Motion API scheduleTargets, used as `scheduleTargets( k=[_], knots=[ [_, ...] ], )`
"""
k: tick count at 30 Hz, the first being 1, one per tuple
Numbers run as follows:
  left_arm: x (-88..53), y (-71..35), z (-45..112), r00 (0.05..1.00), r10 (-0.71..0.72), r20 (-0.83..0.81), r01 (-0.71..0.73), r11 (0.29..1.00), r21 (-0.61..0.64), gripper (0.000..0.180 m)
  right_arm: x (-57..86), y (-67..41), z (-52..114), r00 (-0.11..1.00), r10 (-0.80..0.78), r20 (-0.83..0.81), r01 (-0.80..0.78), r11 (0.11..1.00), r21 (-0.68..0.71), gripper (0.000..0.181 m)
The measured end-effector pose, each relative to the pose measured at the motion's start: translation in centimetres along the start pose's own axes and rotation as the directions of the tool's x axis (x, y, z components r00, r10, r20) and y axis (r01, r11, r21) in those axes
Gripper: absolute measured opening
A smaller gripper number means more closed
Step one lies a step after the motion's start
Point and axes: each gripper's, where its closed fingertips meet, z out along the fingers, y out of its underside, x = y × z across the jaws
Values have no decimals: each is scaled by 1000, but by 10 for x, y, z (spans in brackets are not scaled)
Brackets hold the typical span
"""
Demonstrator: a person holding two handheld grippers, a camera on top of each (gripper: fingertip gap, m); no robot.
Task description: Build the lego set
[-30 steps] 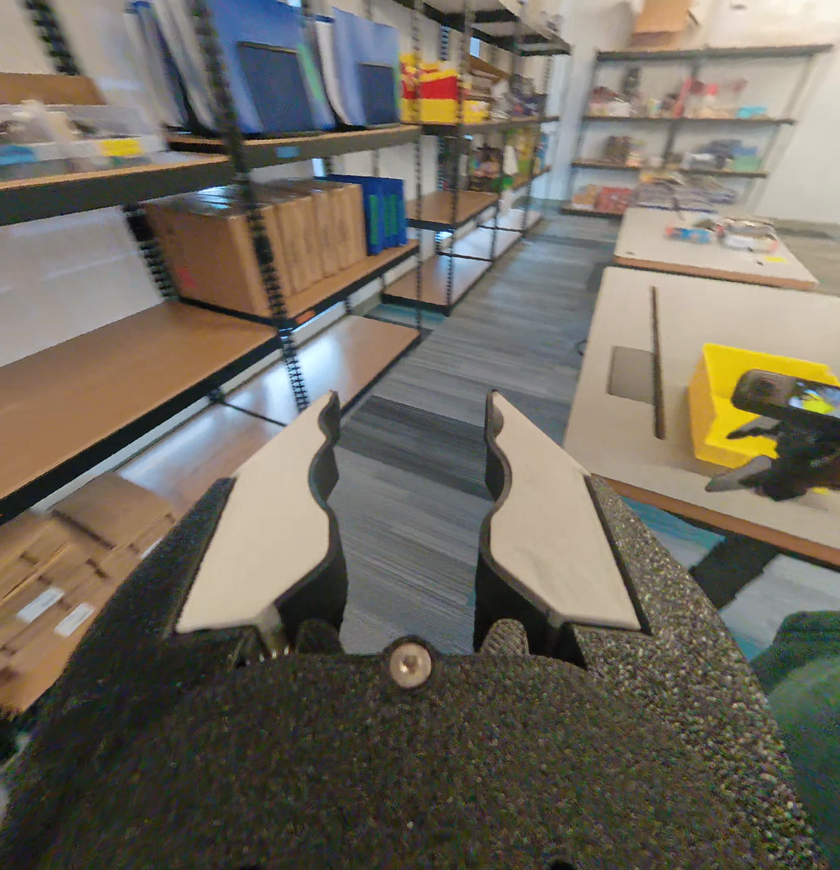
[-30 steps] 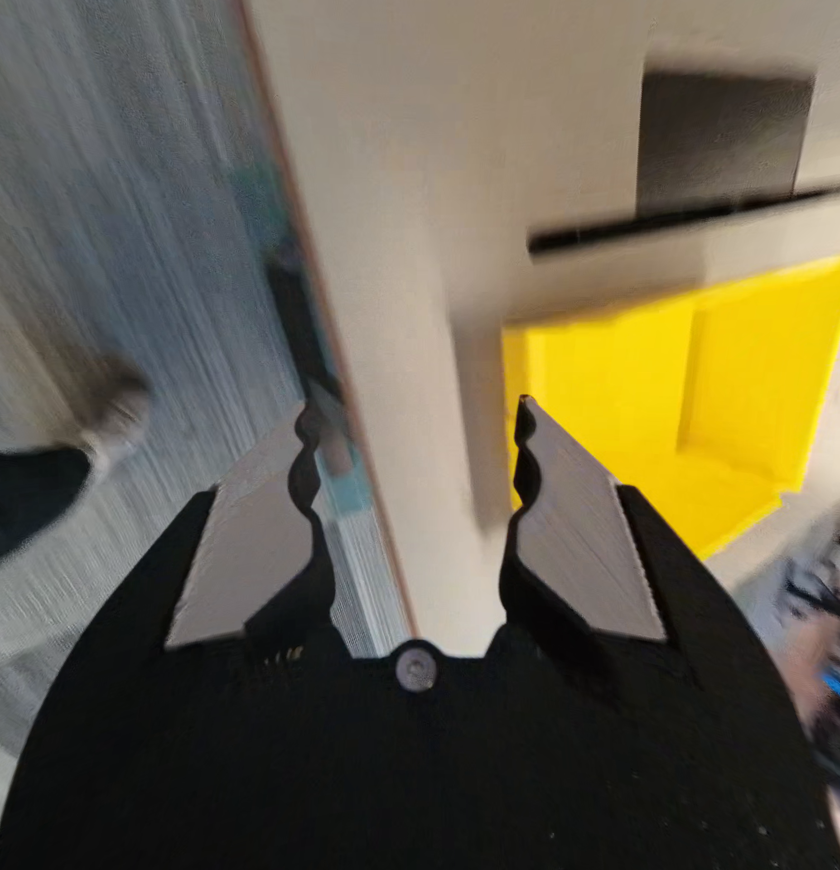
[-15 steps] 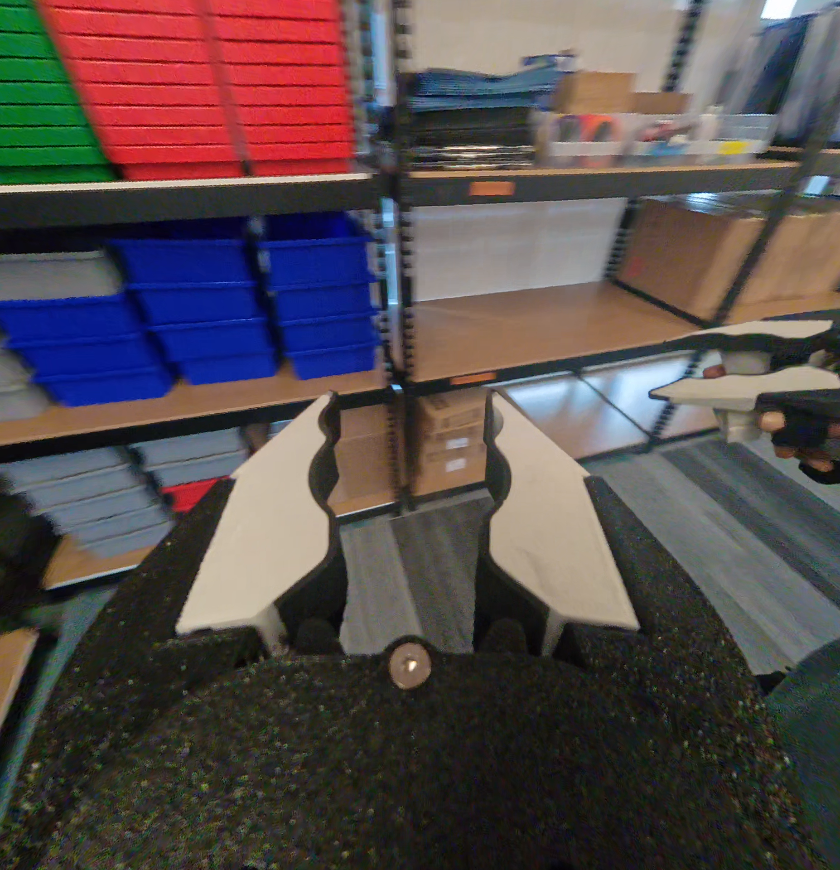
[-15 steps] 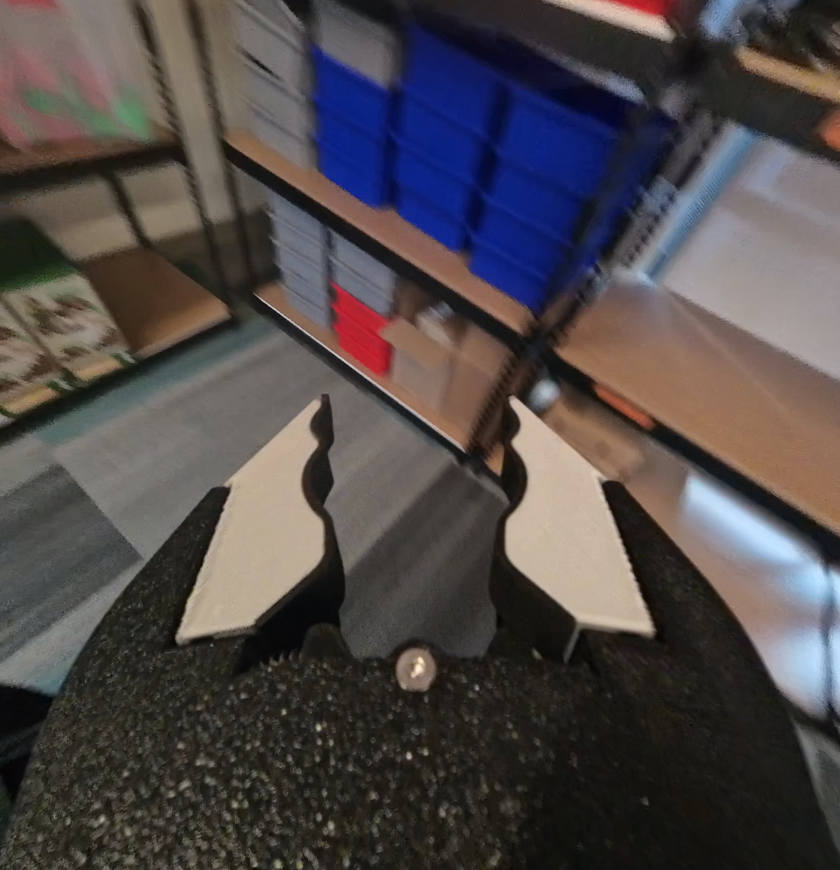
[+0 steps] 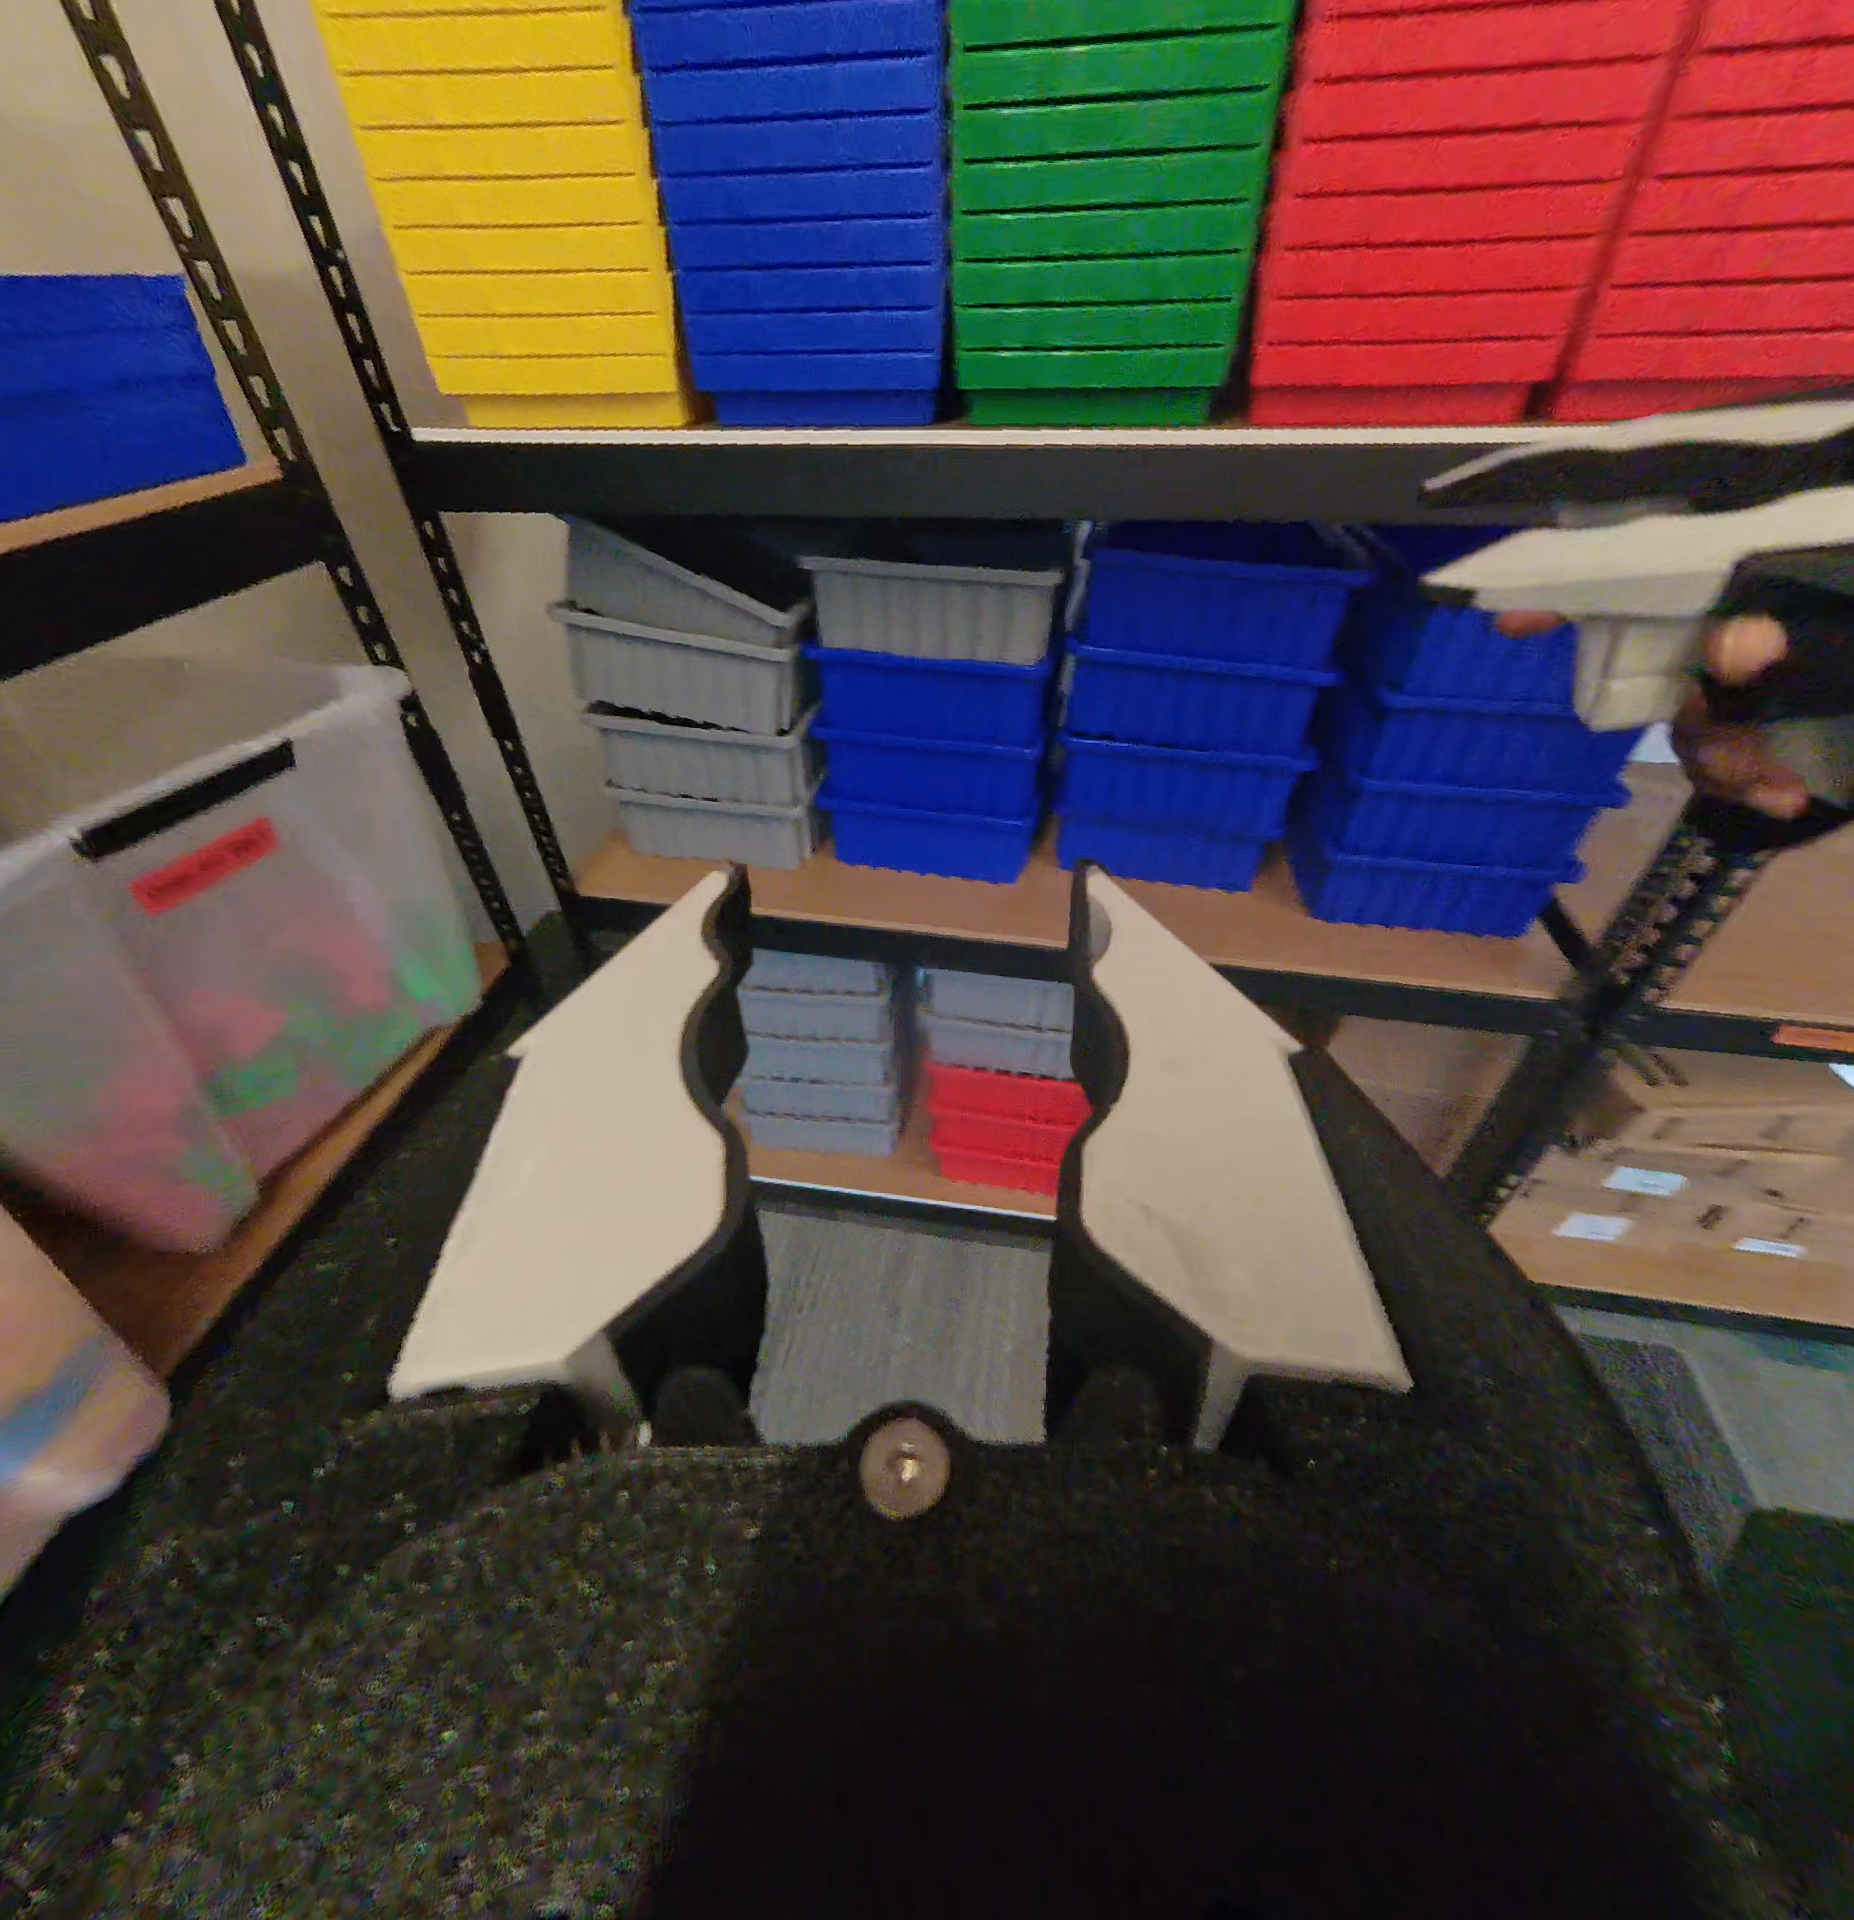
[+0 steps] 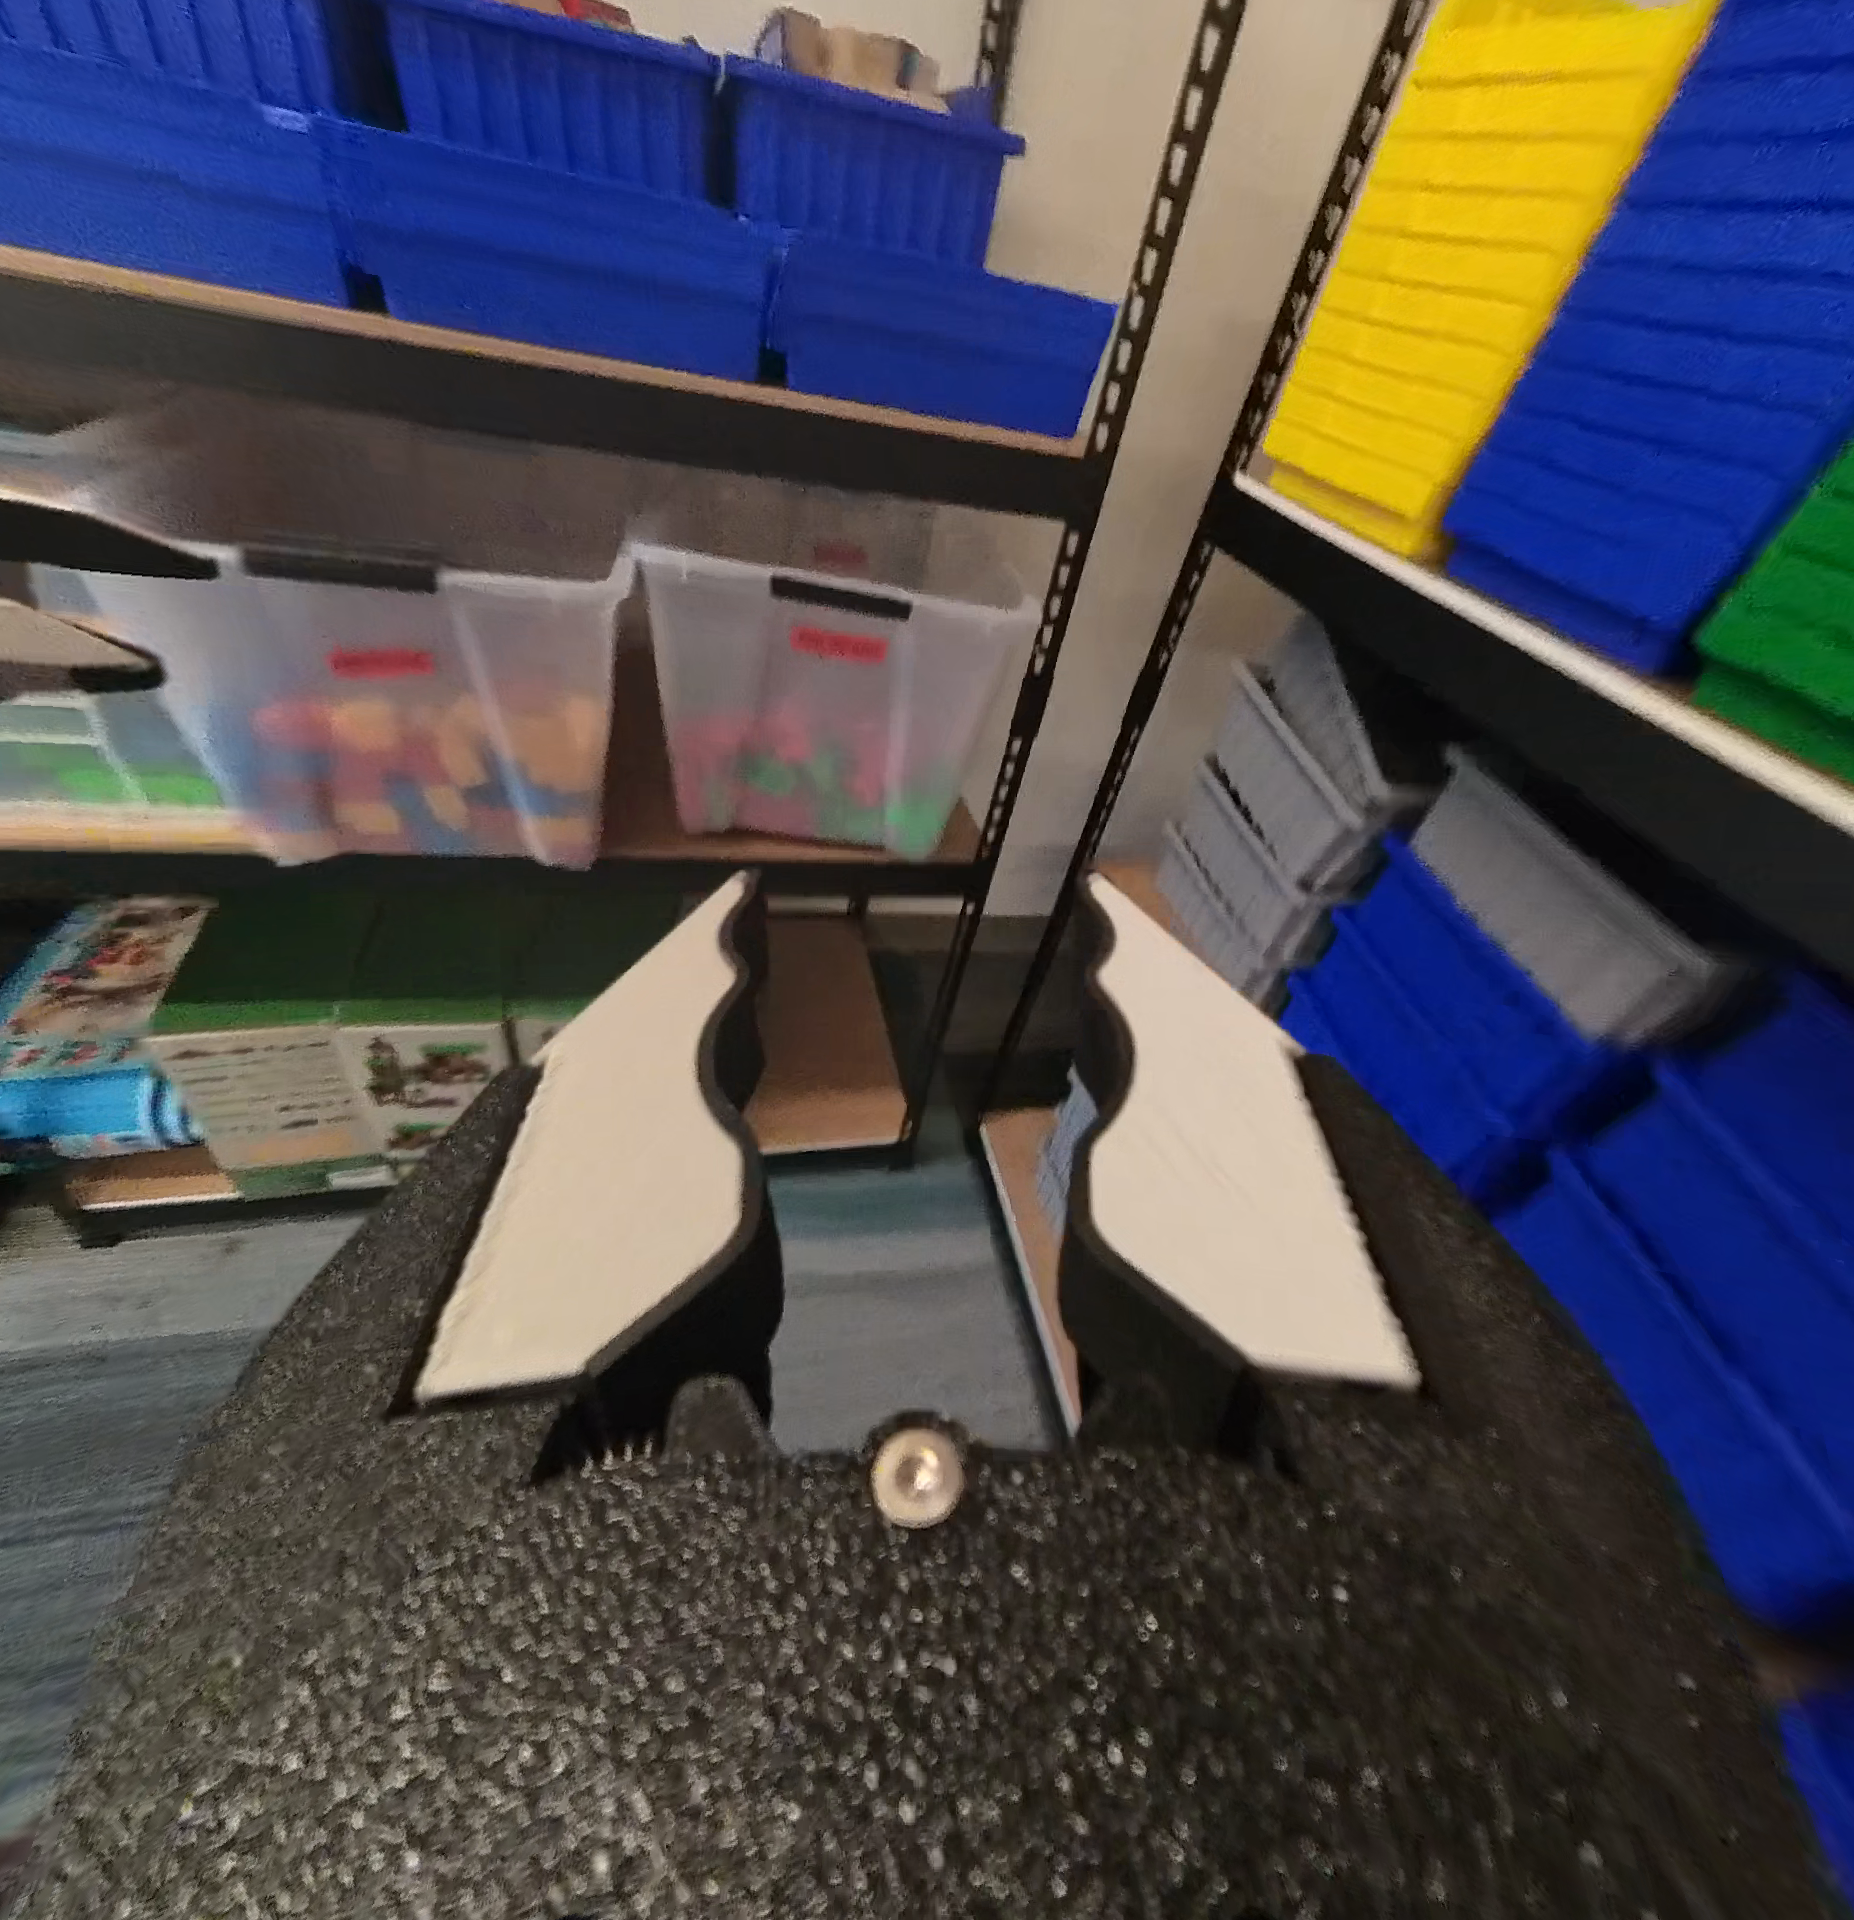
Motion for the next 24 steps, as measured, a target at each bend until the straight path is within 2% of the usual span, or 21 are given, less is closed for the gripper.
scheduleTargets(
  k=[4, 6, 10, 13, 19, 21, 24],
  knots=[
    [-76, -47, 87, 1000, 19, -22, -19, 1000, 0, 61, 75, -69, 149, 991, -114, 76, 113, 993, 27, 54],
    [-107, -66, 123, 999, 30, -19, -30, 1000, 6, 61, 108, -118, 215, 969, -224, 102, 224, 974, 15, 52],
    [-165, -84, 193, 1000, -7, -19, 8, 999, 42, 61, 179, -205, 335, 885, -447, 128, 460, 884, -91, 49],
    [-202, -93, 249, 998, -29, -58, 33, 998, 62, 61, 232, -255, 416, 841, -520, 152, 541, 818, -196, 45],
    [-276, -126, 375, 986, 23, -164, -1, 991, 132, 60, 335, -300, 550, 760, -621, 194, 628, 622, -468, 45],
    [-299, -147, 418, 977, 48, -210, -12, 986, 167, 59, 357, -292, 578, 745, -615, 260, 630, 518, -578, 50],
    [-322, -184, 476, 953, 87, -289, -24, 977, 213, 59, 377, -277, 605, 758, -561, 332, 602, 409, -685, 55]
  ],
)
